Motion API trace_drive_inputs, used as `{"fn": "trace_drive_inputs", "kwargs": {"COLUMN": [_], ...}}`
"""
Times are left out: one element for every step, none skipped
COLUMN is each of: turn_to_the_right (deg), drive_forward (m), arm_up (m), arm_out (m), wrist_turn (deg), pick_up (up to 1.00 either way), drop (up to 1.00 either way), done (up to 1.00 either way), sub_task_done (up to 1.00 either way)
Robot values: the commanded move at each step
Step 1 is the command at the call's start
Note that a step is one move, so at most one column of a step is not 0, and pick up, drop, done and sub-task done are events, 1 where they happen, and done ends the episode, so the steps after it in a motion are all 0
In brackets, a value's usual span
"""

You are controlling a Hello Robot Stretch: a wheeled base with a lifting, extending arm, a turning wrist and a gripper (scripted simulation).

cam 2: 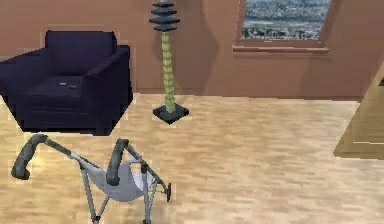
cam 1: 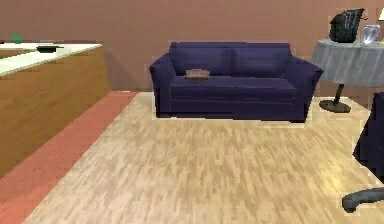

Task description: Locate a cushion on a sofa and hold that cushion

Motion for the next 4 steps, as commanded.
{"fn": "trace_drive_inputs", "kwargs": {"turn_to_the_right": [3.0, 0.0, 6.0, 0.0], "drive_forward": [0.00, 0.80, 0.00, 1.00], "arm_up": [0.00, 0.00, 0.00, 0.00], "arm_out": [0.00, 0.00, 0.00, 0.00], "wrist_turn": [0.0, 0.0, 0.0, 0.0], "pick_up": [0.00, 0.00, 0.00, 0.00], "drop": [0.00, 0.00, 0.00, 0.00], "done": [0.00, 0.00, 0.00, 0.00], "sub_task_done": [0.00, 0.00, 0.00, 0.00]}}
